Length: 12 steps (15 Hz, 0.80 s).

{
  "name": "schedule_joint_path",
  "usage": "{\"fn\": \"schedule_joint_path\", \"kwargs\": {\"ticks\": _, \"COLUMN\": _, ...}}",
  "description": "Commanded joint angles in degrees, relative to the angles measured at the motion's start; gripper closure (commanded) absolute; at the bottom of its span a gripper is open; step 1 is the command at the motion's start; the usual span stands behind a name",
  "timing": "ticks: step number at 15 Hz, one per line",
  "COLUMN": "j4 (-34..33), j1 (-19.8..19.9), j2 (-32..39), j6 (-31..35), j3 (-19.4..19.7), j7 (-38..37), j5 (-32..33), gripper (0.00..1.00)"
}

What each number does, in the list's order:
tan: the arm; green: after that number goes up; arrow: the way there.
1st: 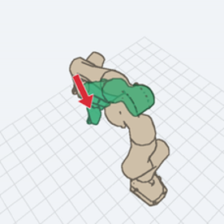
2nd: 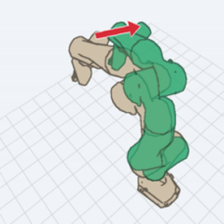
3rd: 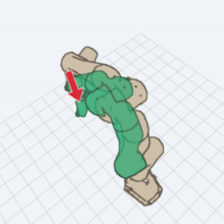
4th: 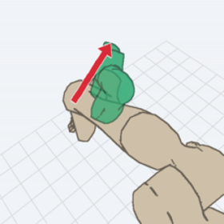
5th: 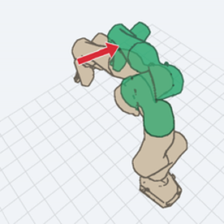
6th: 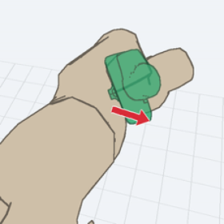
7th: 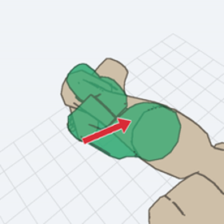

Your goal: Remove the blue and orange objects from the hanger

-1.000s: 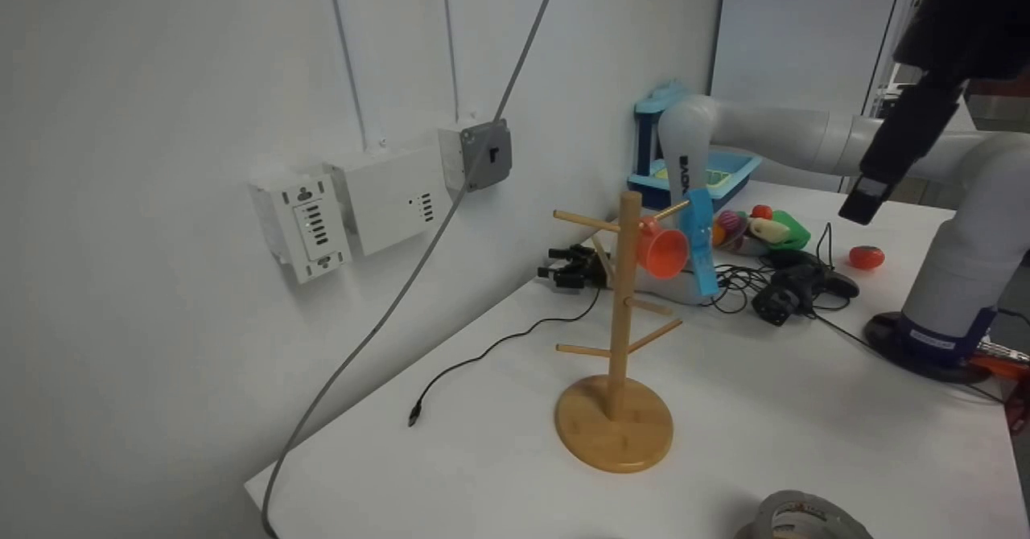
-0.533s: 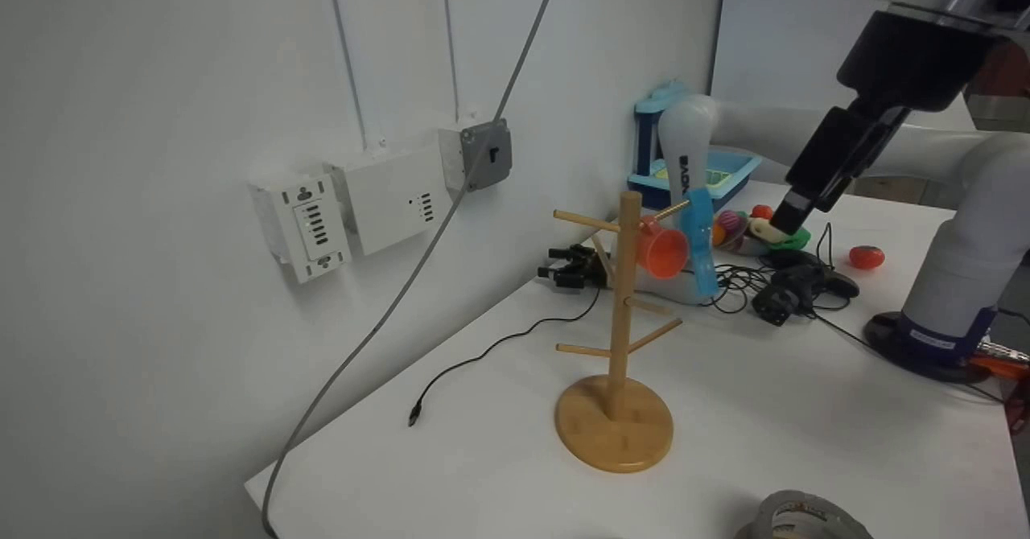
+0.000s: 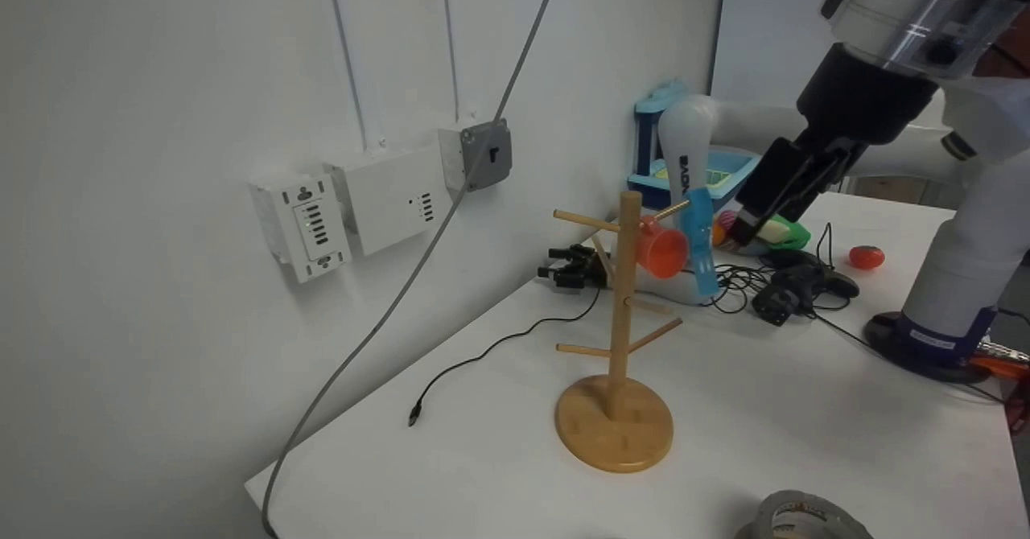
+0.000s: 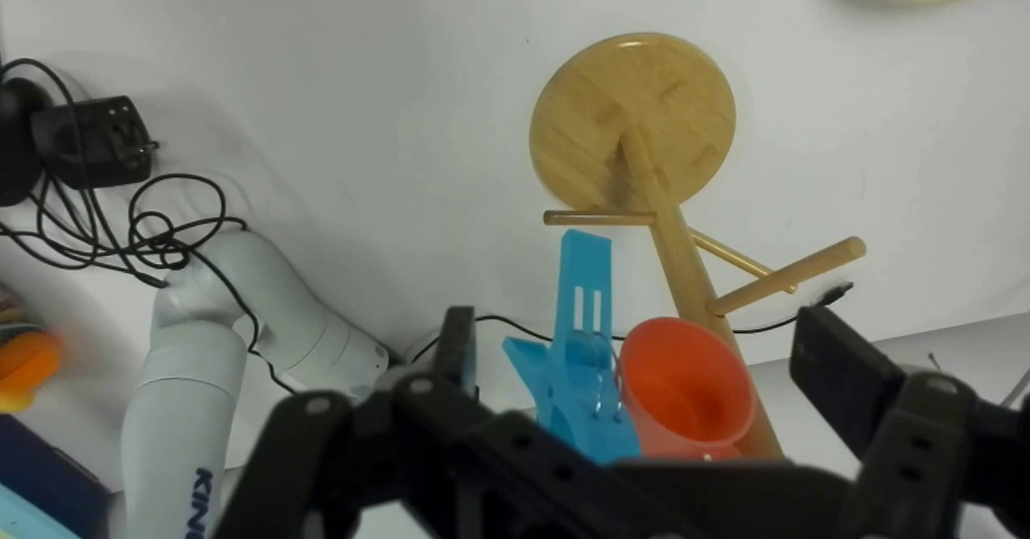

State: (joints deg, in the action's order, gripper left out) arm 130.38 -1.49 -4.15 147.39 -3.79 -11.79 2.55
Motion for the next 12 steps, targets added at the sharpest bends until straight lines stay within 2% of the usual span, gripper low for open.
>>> {"fn": "schedule_joint_path", "kwargs": {"ticks": 1, "j4": -0.8, "j1": 0.5, "j2": 2.5, "j6": 3.4, "j3": -0.2, "j7": -7.1, "j5": 6.7, "gripper": 0.00}}
{"fn": "schedule_joint_path", "kwargs": {"ticks": 8, "j4": -2.4, "j1": 0.0, "j2": 6.6, "j6": 5.4, "j3": 1.1, "j7": -16.5, "j5": 18.7, "gripper": 0.00}}
{"fn": "schedule_joint_path", "kwargs": {"ticks": 12, "j4": -3.9, "j1": -0.6, "j2": 8.4, "j6": 5.3, "j3": 2.0, "j7": -19.5, "j5": 22.8, "gripper": 0.00}}
